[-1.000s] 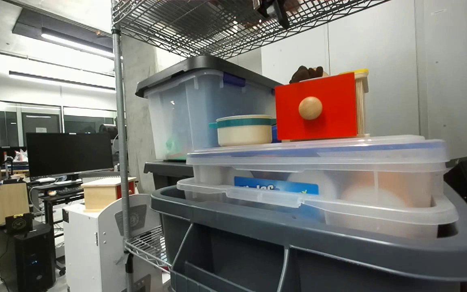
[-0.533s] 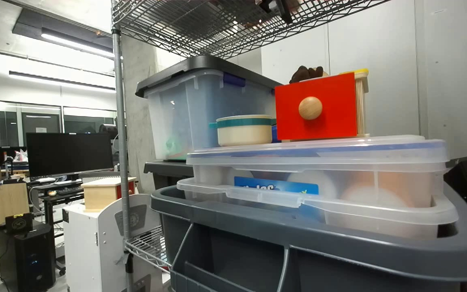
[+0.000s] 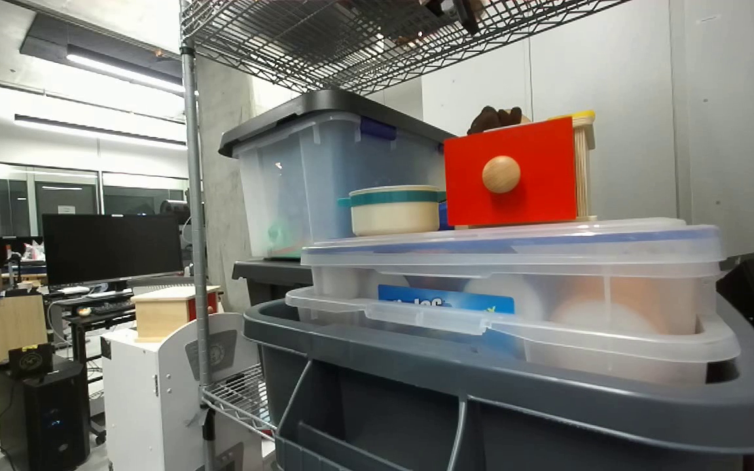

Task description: Put the brown plush, the teddy toy and the white toy in the drawer, and the scissors in the white container

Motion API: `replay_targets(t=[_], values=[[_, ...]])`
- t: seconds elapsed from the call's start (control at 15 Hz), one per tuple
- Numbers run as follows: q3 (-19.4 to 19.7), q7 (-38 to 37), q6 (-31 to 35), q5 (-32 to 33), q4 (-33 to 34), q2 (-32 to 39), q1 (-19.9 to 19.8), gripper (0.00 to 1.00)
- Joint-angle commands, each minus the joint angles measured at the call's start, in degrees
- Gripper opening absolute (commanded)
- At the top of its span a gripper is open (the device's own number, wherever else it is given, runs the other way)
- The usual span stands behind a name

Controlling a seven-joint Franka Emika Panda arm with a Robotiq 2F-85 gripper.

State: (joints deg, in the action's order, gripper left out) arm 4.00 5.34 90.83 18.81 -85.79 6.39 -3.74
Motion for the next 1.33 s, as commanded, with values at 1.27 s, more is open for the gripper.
replay_targets(t=[1.27], values=[[-0.7,-0.6,10.9,-1.9,-7.8,-4.2,0.3,1.0]])
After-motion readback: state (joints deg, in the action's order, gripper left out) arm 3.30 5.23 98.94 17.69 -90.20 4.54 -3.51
